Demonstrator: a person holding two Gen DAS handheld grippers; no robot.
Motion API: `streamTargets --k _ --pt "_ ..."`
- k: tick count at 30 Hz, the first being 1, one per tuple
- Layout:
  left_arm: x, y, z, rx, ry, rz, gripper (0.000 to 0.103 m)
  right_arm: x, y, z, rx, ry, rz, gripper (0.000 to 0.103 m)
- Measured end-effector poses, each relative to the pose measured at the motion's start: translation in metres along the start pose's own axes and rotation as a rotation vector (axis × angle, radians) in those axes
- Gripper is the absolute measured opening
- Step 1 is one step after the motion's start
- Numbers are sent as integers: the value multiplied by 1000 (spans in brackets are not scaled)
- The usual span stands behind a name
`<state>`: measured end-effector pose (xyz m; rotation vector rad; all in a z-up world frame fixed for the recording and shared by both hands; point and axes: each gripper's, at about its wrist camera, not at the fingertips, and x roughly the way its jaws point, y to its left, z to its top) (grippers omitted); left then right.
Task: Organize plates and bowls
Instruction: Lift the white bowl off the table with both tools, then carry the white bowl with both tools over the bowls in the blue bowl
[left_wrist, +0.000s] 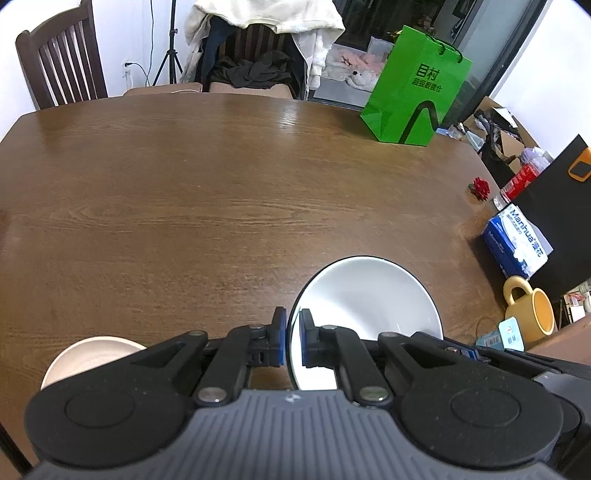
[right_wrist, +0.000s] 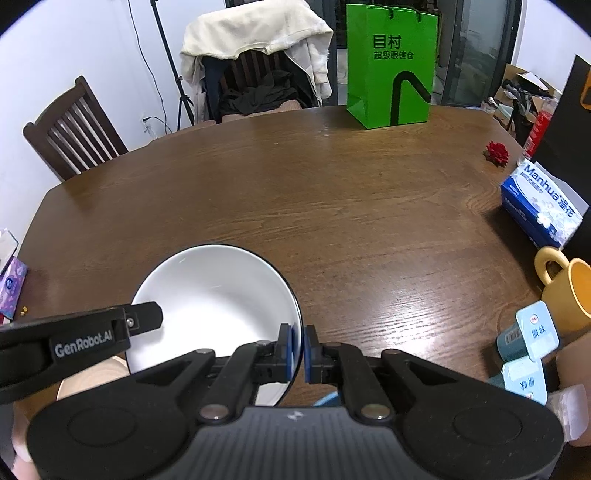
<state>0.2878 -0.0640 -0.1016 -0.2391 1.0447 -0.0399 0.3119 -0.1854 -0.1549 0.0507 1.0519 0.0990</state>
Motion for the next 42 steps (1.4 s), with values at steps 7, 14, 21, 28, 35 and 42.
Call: streamTargets --k 7,14,21,28,35,42 --pt "-8 -10 -11 26 -5 -6 7 -9 -10 -12 18 -6 -7 6" --pt "-14 -21 -20 51 -4 -17 7 -19 -20 -21 39 -14 -16 6" --pt "-13 -38 -28 85 5 -38 7 -27 -38 -33 67 -18 -33 6" --pt "-9 -58 -36 124 18 -61 7 -34 -57 -43 101 -21 -58 6" --pt "-5 -71 -44 152 36 -75 7 -36 -73 -54 128 -13 -77 6" --pt "5 -85 -54 180 57 -91 7 -35 -87 -64 152 -2 -97 6"
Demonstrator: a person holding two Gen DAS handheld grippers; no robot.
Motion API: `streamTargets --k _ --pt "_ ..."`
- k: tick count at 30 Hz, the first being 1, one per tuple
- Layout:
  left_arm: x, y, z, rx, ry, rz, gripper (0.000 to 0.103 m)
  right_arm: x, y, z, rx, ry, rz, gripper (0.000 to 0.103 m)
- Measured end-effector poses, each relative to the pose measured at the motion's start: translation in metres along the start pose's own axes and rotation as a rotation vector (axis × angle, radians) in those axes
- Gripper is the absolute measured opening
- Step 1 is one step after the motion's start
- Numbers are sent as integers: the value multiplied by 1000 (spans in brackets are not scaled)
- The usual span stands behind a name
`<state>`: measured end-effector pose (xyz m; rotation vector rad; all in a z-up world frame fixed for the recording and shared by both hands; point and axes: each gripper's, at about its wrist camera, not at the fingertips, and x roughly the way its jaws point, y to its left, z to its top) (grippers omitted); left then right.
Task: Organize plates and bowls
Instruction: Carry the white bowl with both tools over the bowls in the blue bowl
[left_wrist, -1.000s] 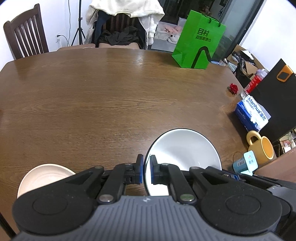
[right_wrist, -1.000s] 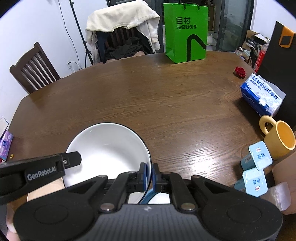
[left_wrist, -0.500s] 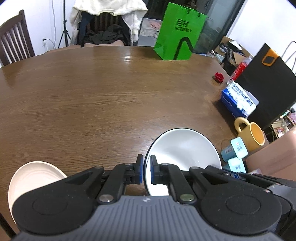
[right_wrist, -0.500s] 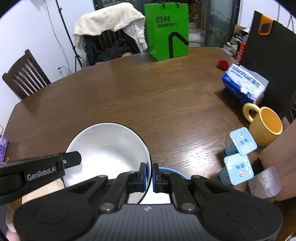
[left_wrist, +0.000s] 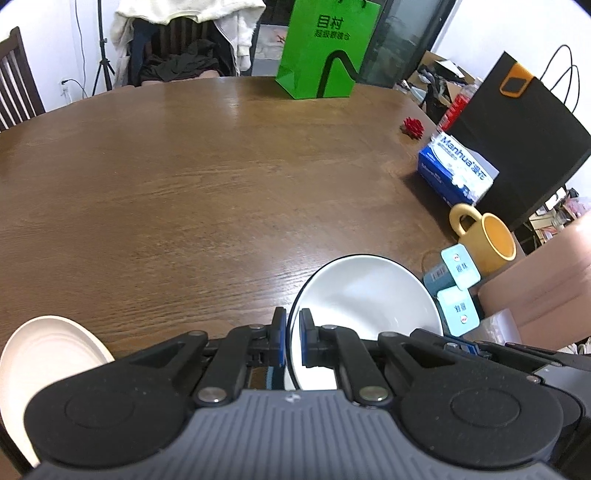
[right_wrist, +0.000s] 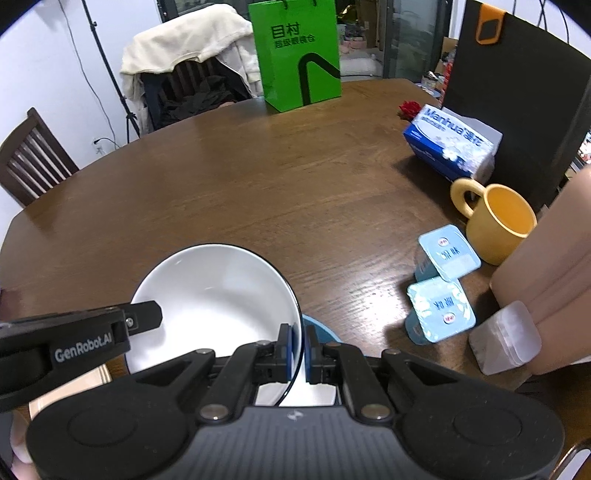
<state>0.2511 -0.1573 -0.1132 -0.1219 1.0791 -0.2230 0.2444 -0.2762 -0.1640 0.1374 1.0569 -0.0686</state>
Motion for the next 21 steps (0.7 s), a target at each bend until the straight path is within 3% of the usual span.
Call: streamTargets --k 21 --pt "38 -10 -20 35 78 -3 7 28 -22 -22 17 65 -37 6"
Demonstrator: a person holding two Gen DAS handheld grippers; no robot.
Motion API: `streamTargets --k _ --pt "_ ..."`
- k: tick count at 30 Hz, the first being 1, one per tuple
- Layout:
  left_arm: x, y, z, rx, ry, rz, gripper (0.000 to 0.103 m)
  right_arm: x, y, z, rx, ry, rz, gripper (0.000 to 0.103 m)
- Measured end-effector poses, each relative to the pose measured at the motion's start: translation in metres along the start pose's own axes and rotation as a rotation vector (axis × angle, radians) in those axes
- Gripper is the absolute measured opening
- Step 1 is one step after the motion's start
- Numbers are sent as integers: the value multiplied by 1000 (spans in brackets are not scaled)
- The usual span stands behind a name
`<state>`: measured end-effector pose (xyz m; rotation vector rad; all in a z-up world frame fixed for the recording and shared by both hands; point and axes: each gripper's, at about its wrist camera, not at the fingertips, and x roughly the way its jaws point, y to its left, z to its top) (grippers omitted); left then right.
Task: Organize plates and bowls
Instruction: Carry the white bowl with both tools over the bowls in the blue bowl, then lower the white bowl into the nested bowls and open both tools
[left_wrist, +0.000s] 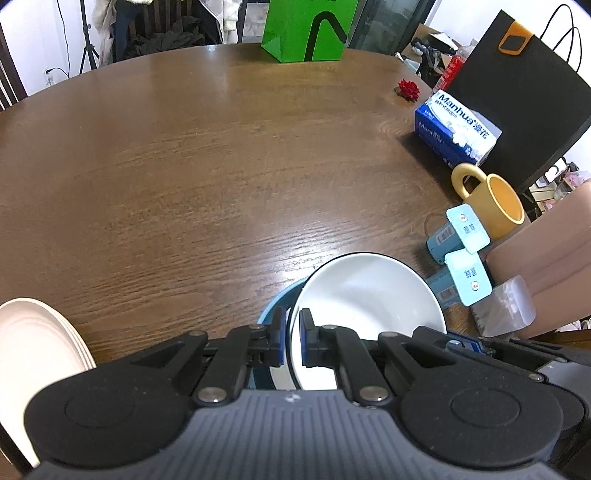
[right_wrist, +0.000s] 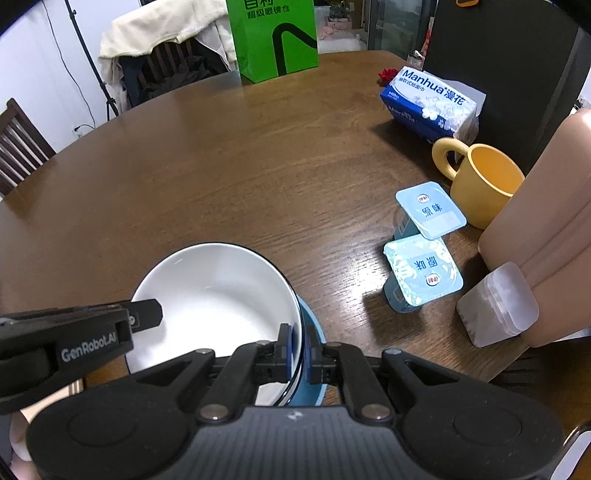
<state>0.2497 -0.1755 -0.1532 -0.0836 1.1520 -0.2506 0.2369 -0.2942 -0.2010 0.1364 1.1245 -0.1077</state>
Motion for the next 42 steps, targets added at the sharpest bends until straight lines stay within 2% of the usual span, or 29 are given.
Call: streamTargets --k 27,33,38,40,42 --pt "30 3 -9 16 60 18 7 27 2 -6 -20 54 -7 6" --pt "30 4 -11 21 51 14 7 31 1 -8 -16 62 -3 6" --pt "25 2 -11 34 46 -12 17 29 -1 -8 -13 55 12 8" --pt "18 2 -10 37 29 -37 35 23 -2 -7 -8 34 34 15" --pt "9 0 -9 48 0 -40 45 16 -4 -7 -6 10 52 16"
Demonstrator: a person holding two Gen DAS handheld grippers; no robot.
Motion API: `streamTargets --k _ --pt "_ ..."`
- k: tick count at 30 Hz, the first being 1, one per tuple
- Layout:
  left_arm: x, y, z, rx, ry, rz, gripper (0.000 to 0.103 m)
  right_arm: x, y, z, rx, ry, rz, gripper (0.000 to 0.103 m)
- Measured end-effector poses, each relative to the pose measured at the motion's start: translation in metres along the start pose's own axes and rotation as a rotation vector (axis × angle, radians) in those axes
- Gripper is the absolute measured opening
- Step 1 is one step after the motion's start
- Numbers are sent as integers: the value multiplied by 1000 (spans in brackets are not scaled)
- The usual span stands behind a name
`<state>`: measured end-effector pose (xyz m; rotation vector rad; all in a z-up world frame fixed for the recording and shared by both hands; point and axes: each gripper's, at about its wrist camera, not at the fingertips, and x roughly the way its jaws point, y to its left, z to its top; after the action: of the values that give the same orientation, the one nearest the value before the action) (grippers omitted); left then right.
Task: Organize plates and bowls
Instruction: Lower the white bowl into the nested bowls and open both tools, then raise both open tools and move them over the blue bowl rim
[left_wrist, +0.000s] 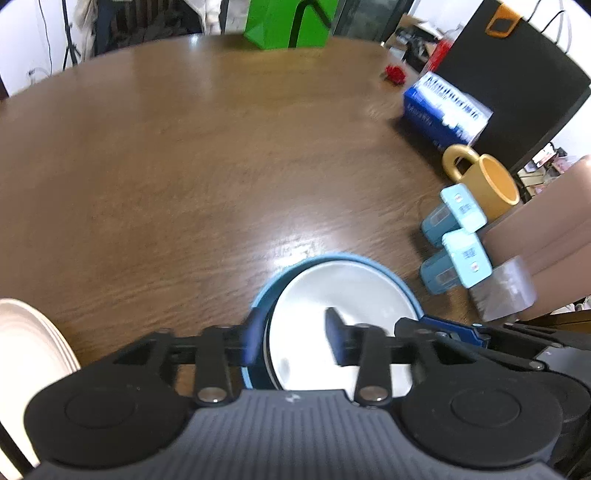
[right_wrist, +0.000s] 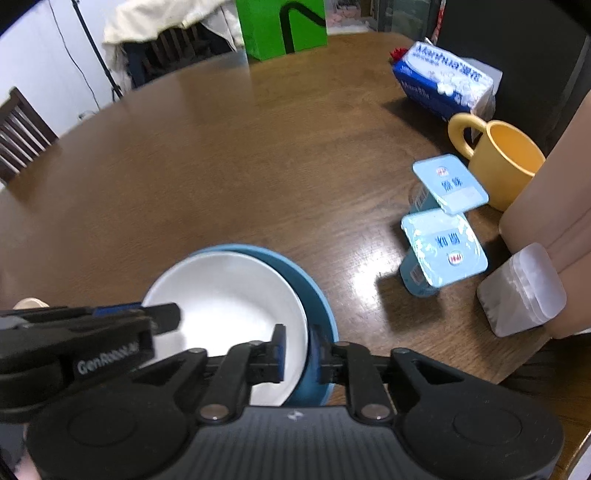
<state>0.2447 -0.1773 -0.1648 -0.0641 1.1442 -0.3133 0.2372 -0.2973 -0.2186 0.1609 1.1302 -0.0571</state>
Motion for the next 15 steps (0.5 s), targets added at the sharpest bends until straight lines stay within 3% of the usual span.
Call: streamTargets --k 2,5,8,10,15 --pt "-11 -1 1 10 -30 -3 50 -8 -2 0 3 -25 11 17" --pt "-26 1 -1 17 -75 -3 72 -21 -9 -5 13 -63 22 29" --pt "-41 1 -6 29 -128 7 87 -34 -16 -14 15 -103 33 47" --pt "-49 4 -12 30 -161 8 99 -42 -21 -22 13 -137 38 64" --pt "-73 6 -35 31 -290 -5 103 -65 -30 -49 -13 -259 57 92"
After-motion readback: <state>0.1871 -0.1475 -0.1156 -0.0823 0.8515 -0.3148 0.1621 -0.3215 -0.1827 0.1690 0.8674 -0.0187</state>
